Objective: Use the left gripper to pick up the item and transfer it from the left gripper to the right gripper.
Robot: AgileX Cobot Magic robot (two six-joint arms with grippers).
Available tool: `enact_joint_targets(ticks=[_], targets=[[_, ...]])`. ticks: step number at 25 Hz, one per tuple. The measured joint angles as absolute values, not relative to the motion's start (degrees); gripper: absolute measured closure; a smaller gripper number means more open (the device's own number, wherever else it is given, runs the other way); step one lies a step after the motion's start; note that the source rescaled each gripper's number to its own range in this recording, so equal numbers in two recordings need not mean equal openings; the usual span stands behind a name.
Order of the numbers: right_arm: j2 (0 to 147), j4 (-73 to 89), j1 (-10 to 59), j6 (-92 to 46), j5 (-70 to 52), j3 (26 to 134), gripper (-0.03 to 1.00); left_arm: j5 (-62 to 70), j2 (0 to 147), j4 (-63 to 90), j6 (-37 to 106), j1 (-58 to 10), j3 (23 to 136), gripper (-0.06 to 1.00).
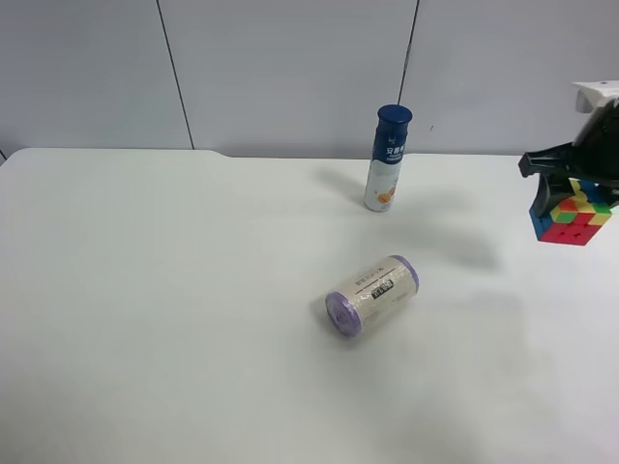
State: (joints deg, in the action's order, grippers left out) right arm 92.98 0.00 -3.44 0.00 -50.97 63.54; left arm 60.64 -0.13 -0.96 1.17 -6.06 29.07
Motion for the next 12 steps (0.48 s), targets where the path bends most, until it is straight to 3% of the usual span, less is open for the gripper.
enact_joint_targets(ticks=[12], targets=[[100.3,5.1,-3.4,-6.6,-43.3,63.5,0.97,60.6,-0.1,-1.0,1.2,-6.1,29.1,-0.06]])
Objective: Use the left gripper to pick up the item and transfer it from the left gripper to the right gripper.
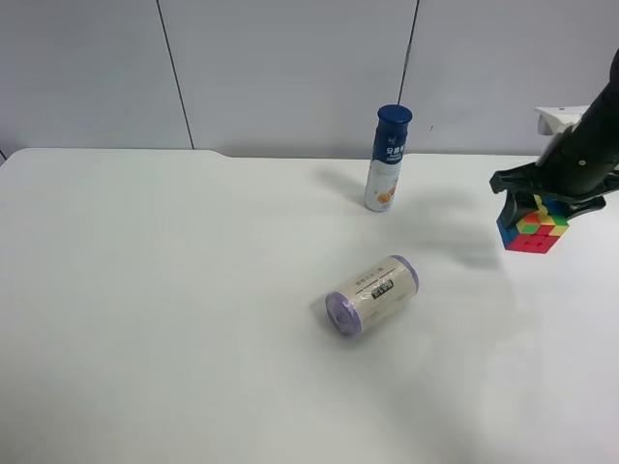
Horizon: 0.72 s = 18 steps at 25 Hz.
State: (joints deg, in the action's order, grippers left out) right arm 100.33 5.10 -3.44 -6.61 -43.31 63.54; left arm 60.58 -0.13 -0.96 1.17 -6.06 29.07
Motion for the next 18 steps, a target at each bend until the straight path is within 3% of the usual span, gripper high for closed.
enact_joint_targets(ticks=[9,18], targets=[[103.1,10.0,-2.8,-13.0,-43.1,63.5,0.97,60.6,-0.1,-1.0,1.2,-6.1,29.1,-0.06],[103.7,6.4,4.7,-14.3,-41.3,63.5,0.97,60.6,-0.1,-1.0,1.2,-6.1,29.1,-0.06]])
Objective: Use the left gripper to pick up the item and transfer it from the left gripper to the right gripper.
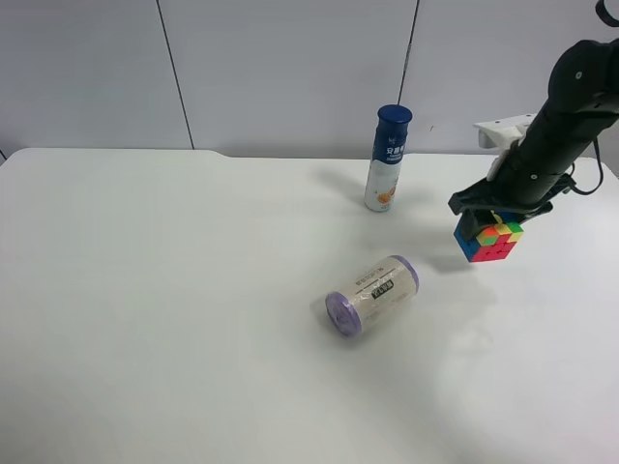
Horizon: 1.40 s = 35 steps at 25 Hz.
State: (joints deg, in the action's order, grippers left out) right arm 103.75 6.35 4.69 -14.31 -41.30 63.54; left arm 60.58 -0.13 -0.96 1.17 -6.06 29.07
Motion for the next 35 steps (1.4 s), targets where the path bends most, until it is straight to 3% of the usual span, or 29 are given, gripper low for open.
enact_joint_targets(ticks=[21,22,23,25,27,30,35], targets=[[104.1,5.4,5.5,-14.3,-40.3,63.5,0.97,60.6,-0.1,-1.0,1.2,-6.1,29.1,-0.06],[104.1,5.5,5.5,-14.2,-40.3,63.5,0.93,60.6,-0.1,-1.0,1.2,-6.1,29.1,-0.06],[104.2,5.6,5.5,-14.0,-40.3,63.5,0.81,60.6,-0.1,-1.0,1.2,-6.1,29.1,-0.06],[104.2,6.0,5.5,-13.5,-40.3,63.5,0.34,60.6,-0.1,-1.0,1.2,-6.1,29.1,-0.06],[104.2,6.5,5.5,-13.3,-40.3,63.5,0.10,60.6,-0.1,-1.0,1.2,-6.1,29.1,-0.06],[104.2,6.6,5.5,-13.3,-40.3,63.5,0.00,60.6,-0.1,-1.0,1.2,-6.1,29.1,-0.06],[104.2,6.6,5.5,-13.3,-40.5,63.5,-0.03,60.6,-0.1,-1.0,1.2,-6.1,29.1,-0.06]])
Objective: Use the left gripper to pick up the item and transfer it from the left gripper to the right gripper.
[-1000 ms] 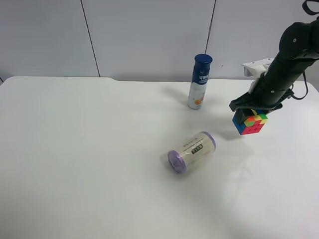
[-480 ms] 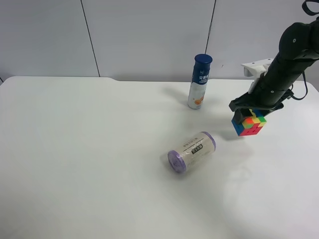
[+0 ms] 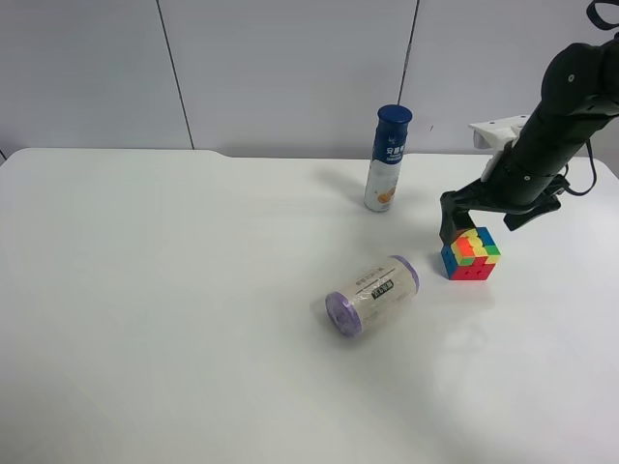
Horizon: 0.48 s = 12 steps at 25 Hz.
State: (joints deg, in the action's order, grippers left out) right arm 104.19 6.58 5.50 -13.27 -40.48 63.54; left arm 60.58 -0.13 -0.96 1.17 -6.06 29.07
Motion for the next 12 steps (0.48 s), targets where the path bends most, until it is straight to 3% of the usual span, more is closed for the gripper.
enact_joint_targets(ticks=[12], targets=[[97.0,5.3,5.5,-13.2,-43.4,63.6,-0.03,60.6,-0.1,-1.0,1.2,-6.1,29.1,-0.06]])
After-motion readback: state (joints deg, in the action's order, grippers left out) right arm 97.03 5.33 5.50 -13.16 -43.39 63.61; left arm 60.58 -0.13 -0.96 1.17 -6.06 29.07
